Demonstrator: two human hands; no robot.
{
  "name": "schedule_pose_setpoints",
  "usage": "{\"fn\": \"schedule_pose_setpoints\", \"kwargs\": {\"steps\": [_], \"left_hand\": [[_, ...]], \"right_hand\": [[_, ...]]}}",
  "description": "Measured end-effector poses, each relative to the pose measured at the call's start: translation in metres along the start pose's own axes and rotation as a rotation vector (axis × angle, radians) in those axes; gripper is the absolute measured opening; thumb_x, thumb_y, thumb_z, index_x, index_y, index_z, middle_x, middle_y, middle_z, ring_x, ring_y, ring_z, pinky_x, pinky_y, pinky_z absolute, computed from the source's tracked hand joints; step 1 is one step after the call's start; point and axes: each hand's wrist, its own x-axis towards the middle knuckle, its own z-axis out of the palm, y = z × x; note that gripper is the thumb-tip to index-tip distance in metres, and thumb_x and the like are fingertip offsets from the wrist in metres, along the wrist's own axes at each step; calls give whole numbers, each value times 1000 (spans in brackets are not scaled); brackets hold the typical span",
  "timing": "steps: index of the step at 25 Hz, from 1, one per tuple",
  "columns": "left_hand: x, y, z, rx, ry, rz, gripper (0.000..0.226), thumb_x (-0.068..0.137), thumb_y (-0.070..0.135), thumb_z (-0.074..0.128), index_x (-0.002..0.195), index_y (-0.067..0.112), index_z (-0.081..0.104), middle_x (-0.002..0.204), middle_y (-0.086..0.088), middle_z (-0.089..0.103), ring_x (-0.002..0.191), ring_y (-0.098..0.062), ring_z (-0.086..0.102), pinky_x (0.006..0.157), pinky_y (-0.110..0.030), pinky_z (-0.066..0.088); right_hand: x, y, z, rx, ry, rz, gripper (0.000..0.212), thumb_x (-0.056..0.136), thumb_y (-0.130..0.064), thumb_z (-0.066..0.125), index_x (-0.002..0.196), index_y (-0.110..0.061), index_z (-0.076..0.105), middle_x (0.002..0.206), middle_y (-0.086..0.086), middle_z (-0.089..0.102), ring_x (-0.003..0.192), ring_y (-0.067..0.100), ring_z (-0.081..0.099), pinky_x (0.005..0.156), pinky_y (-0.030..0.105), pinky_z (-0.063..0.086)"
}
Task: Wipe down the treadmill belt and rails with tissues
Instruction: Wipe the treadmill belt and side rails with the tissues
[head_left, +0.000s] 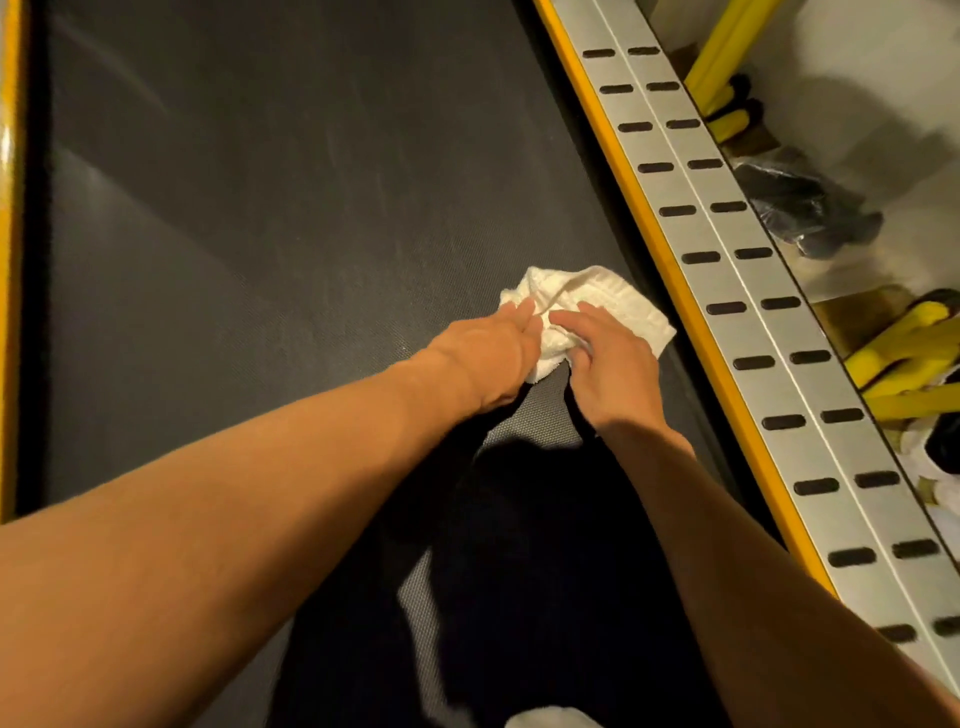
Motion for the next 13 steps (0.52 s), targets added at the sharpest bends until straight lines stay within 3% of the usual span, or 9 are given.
{"fn": "schedule_pose_setpoints", "kwargs": {"steps": [2, 6, 10, 13], "left_hand": [[6, -5, -2, 23, -26, -46, 59, 100, 16, 33, 151, 3, 5, 160, -13, -3, 144, -28, 21, 109, -40, 31], [0, 4, 9, 41, 9, -38, 57, 101, 13, 27, 150, 2, 1, 159, -15, -4, 146, -28, 11, 113, -40, 29], [-3, 13, 9, -22, 41, 9, 52, 101, 14, 24, 150, 4, 9, 159, -17, 5, 144, -30, 21, 109, -40, 31], [2, 6, 8, -44, 52, -11, 54, 101, 17, 31, 151, 8, 10, 159, -12, 6, 138, -29, 34, 105, -38, 36]], "right_hand": [[5, -14, 8, 9, 26, 34, 50, 90, 3, 49, 131, -26, 56, 146, 3, 45, 140, 22, 33, 115, 39, 24], [-7, 7, -11, -20, -81, -118, 47, 93, -5, 53, 134, -26, 53, 144, 1, 48, 138, 20, 37, 115, 35, 26], [5, 23, -28, -21, -45, -135, 47, 88, 0, 58, 132, -18, 56, 138, 4, 54, 131, 20, 46, 111, 29, 30], [12, 14, -14, -43, -7, -132, 51, 87, 4, 55, 133, -18, 55, 139, 6, 53, 132, 24, 44, 113, 33, 30]]}}
